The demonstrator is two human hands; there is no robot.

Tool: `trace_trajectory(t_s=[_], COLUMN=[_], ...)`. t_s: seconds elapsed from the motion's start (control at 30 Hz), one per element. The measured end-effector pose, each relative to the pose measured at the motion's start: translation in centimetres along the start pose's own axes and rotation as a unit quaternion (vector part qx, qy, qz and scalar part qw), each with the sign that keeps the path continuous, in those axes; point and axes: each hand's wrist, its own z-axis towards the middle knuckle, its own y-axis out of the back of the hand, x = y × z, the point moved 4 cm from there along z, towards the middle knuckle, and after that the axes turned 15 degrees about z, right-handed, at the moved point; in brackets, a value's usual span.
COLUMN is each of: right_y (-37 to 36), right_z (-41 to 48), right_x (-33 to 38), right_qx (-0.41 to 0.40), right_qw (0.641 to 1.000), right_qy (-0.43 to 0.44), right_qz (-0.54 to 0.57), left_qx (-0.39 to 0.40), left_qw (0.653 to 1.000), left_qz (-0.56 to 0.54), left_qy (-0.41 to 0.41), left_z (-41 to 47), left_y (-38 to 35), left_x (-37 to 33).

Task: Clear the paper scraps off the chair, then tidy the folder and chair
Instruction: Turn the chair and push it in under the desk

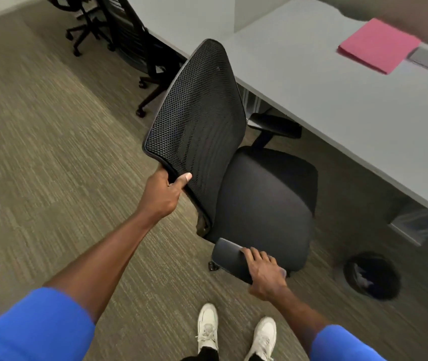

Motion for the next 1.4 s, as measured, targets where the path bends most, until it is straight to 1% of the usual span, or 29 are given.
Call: trace_trajectory(t_s=[0.13,0.3,0.4,0.6,0.73,0.83,0.9,0.97,1.03,1.1,1.2,1.3,1.4], right_y=[1.4,2.9,3.9,5.9,7.1,8.5,9.6,11.0,12.6,14.3,16.7,18.6,19.7], right_z=[-1.6,-3.8,-5.0,-7.4,-8.0,-8.0,-8.1,-8.4,-9.1,-10.3,-12.1,-13.6,-14.4], right_x=[-4.2,-8.8,-11.0,-13.3,-13.4,-12.7,-12.1,-11.1,-9.9,-8.1,-5.0,-2.0,0.8], right_qx=[-0.009,-0.046,-0.073,-0.078,-0.091,-0.147,-0.192,-0.239,-0.300,-0.367,-0.440,-0.485,-0.509], right_qw=[1.000,0.997,0.995,0.989,0.985,0.974,0.960,0.946,0.926,0.899,0.867,0.845,0.840], right_qy=[-0.024,-0.046,-0.073,-0.123,-0.132,-0.123,-0.114,-0.097,-0.069,-0.023,0.045,0.093,0.105], right_qz=[-0.006,-0.035,-0.013,0.016,0.056,0.124,0.167,0.197,0.220,0.237,0.230,0.204,0.157], left_qx=[0.015,0.040,0.054,0.078,0.096,0.118,0.112,0.106,0.099,0.083,0.070,0.051,0.009], left_qw=[1.000,0.999,0.998,0.996,0.992,0.985,0.979,0.973,0.976,0.981,0.975,0.959,0.929], left_qz=[-0.014,0.000,0.012,0.039,0.062,0.087,0.097,0.117,0.119,0.105,0.083,0.066,0.139], left_qy=[-0.003,-0.024,-0.032,-0.033,-0.047,-0.087,-0.137,-0.167,-0.156,-0.143,-0.194,-0.272,-0.343], left_z=[-1.8,-3.4,-4.6,-7.2,-9.1,-10.1,-10.4,-10.5,-10.1,-9.6,-8.6,-6.1,-2.4], left_y=[-2.7,-6.3,-8.7,-13.1,-15.5,-16.4,-16.3,-15.6,-14.4,-12.8,-10.6,-8.9,-7.5], left_x=[-2.5,-6.1,-8.1,-12.1,-14.9,-16.4,-17.2,-17.6,-17.4,-16.9,-16.0,-15.9,-16.7])
